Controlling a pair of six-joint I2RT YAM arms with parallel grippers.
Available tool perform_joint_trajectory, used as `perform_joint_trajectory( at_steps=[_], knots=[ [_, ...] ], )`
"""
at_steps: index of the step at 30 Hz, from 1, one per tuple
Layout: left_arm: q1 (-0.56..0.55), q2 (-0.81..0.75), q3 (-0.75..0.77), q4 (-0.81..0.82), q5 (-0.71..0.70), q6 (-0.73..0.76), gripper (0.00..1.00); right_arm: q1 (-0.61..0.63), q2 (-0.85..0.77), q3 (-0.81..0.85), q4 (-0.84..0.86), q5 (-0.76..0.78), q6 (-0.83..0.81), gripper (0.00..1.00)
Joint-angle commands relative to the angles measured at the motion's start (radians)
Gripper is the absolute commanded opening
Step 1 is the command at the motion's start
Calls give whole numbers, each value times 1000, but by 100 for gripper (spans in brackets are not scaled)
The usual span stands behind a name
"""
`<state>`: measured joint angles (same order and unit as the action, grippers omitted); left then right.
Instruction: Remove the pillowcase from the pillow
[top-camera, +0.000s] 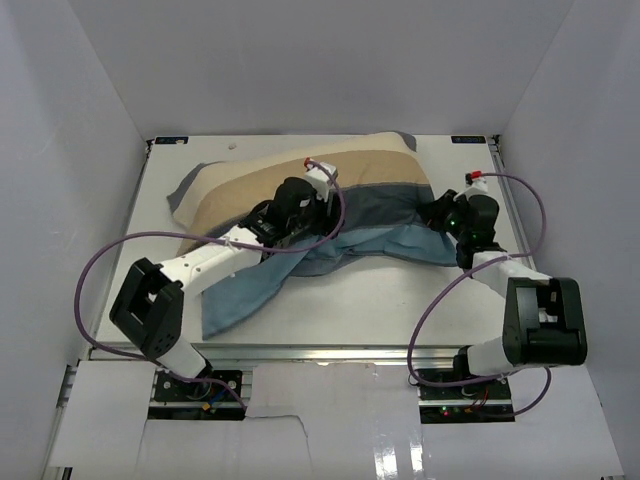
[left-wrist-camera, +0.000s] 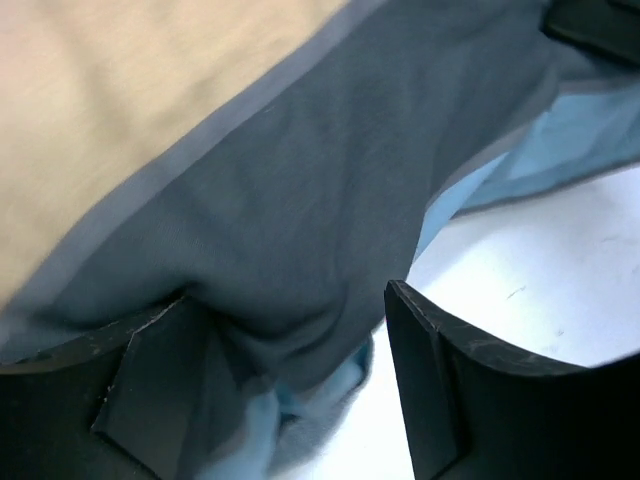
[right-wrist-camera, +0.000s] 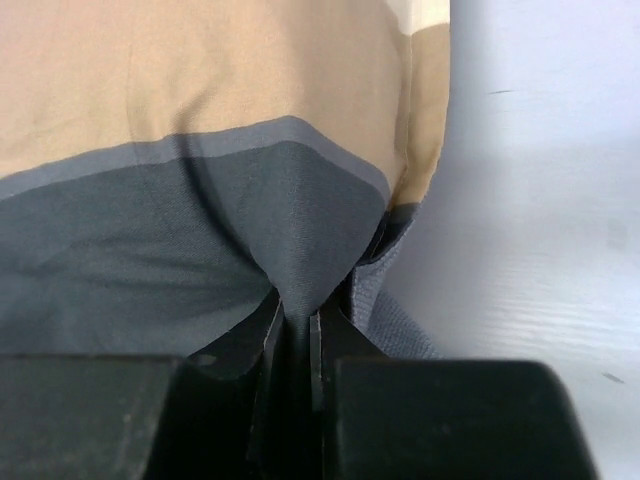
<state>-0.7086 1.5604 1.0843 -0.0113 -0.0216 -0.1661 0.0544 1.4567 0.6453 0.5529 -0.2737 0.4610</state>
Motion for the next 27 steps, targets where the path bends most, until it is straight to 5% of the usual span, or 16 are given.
perform_joint_trajectory(
  at_steps=[1, 6, 12, 16, 22, 27],
  knots=[
    [11, -46, 204, -216, -30, -94, 79, -91, -113, -61, -2, 195, 99, 8],
    [11, -268, 223, -423, -203, -214, 88, -211, -330, -134, -172, 390, 113, 8],
    [81, -424, 57, -509, -509, -302, 93, -225, -391, -134, -142, 230, 53, 8],
    [312, -344, 26, -394, -236, -332, 93, -240, -412, -131, -131, 167, 27, 8],
    [441, -272, -112, -51, -89, -271, 93, -260, -411, -116, -114, 65, 12, 8],
    [653, -119, -124, 160, 415, -266, 92, -277, -369, -110, -93, -4, -4, 8]
  ],
)
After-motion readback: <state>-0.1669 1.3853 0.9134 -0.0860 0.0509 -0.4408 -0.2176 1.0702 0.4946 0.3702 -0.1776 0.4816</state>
